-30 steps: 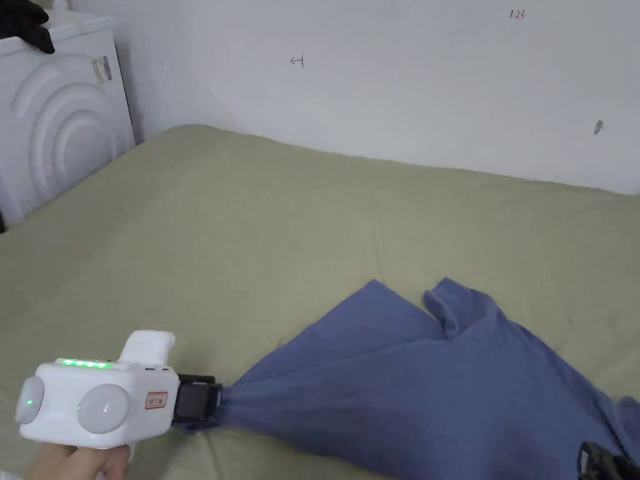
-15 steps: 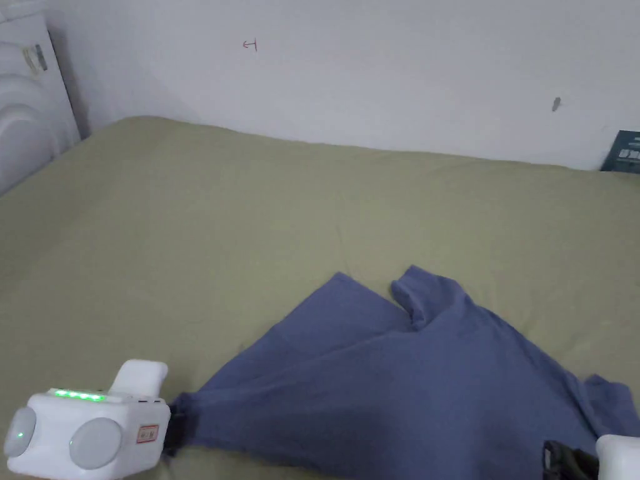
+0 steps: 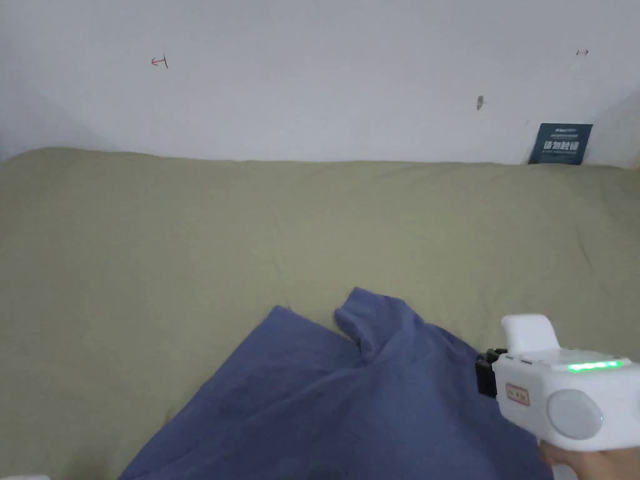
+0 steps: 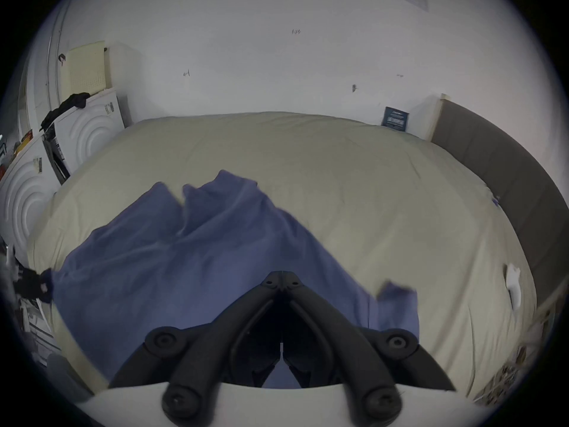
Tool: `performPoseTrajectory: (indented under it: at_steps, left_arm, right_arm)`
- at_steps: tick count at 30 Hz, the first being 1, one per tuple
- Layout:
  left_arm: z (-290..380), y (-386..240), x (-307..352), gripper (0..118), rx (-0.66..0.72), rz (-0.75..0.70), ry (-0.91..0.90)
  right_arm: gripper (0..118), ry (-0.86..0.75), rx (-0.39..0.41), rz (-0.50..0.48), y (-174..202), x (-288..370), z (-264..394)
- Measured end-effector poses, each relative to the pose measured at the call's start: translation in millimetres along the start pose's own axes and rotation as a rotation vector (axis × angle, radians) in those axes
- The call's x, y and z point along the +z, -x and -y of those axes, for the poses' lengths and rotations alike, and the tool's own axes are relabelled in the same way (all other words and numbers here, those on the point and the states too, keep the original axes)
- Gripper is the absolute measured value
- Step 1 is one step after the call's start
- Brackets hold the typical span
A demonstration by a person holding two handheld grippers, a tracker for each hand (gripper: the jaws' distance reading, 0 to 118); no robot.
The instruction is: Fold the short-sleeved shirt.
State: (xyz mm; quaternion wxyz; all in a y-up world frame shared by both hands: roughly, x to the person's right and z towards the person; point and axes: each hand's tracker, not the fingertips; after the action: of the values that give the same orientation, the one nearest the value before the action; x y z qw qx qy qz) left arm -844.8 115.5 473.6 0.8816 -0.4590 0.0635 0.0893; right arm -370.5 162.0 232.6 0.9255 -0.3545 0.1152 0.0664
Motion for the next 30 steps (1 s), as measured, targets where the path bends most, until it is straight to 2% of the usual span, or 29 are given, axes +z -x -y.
performPoseTrajectory:
  at_steps: [2,3,4,5,6,7,8,9,11,12,13,14,15,16,17,18,19,21,26,28,30]
  left_arm:
    - [0.4,0.3,0.4,6,0.009,0.002,-0.001]
    - [0.7,0.8,1.0,6,0.018,0.004,-0.003]
    - [0.0,2.1,0.4,6,0.027,0.007,0.002]
    - [0.2,2.3,0.5,6,0.031,0.010,0.002]
    - [0.3,2.3,0.5,6,0.030,0.009,0.001]
    - [0.4,2.2,0.2,6,0.032,0.009,0.003]
    - [-0.3,1.7,-1.1,6,0.033,0.011,0.008]
    - [0.0,1.5,-2.9,6,0.035,0.008,0.013]
    - [0.8,1.3,-5.2,6,0.044,0.007,0.021]
    - [1.0,1.0,-6.5,6,0.045,0.006,0.024]
    - [1.2,0.2,-6.8,6,0.042,0.003,0.025]
    - [0.9,-0.4,-7.2,6,0.038,0.000,0.028]
    - [0.5,-0.9,-7.2,6,0.037,-0.001,0.029]
    - [0.1,-1.1,-7.2,6,0.036,-0.002,0.029]
    - [-0.3,-1.6,-7.2,6,0.036,-0.004,0.030]
    - [-0.6,-1.9,-6.8,6,0.040,-0.005,0.030]
    - [-1.1,-2.5,-5.8,6,0.046,-0.003,0.030]
    - [-3.1,-2.8,-1.2,6,0.053,-0.008,0.023]
    - [-26.7,-7.9,30.2,6,0.101,-0.031,-0.070]
    - [-46.0,-13.6,49.8,6,0.129,-0.027,-0.132]
    - [-68.2,-22.4,69.8,6,0.123,-0.035,-0.193]
  right_arm:
    - [2,0.026,0.024,-0.016,-5.0,-31.8,-23.4]
    - [6,0.060,0.031,-0.044,-8.7,-49.8,-33.4]
    - [21,0.100,0.007,-0.065,-14.2,-68.1,-42.0]
    - [63,0.132,-0.022,-0.066,-19.1,-84.2,-48.2]
    - [98,0.176,-0.052,-0.076,-23.9,-100.0,-52.3]
    - [118,0.236,-0.066,-0.080,-27.7,-118.6,-55.6]
    - [113,0.298,-0.052,-0.075,-29.7,-134.1,-54.8]
    - [107,0.278,-0.035,-0.048,-32.6,-140.0,-49.9]
    - [104,0.341,0.057,0.025,-30.2,-156.2,-43.0]
    - [104,0.382,0.084,0.024,-29.6,-161.0,-37.8]
    - [104,0.308,0.046,-0.012,-19.0,-137.8,-34.2]
    - [103,0.322,0.042,-0.001,-15.8,-132.5,-37.2]
    - [99,0.319,0.031,-0.002,-13.0,-124.9,-36.5]
    - [90,0.309,0.038,-0.027,-13.6,-122.1,-38.6]
    - [64,0.301,0.034,-0.054,-15.2,-120.5,-42.2]
    - [26,0.296,0.028,-0.053,-13.0,-111.9,-44.5]
    - [3,0.291,0.023,-0.080,-13.1,-101.6,-49.2]
    - [3,0.258,-0.003,-0.080,-15.9,-81.8,-53.3]
    - [3,0.104,0.008,-0.129,-28.2,4.4,-85.5]
    - [3,0.047,0.026,-0.147,-31.3,50.1,-99.1]
    - [3,-0.034,0.055,-0.119,-36.1,94.0,-111.5]
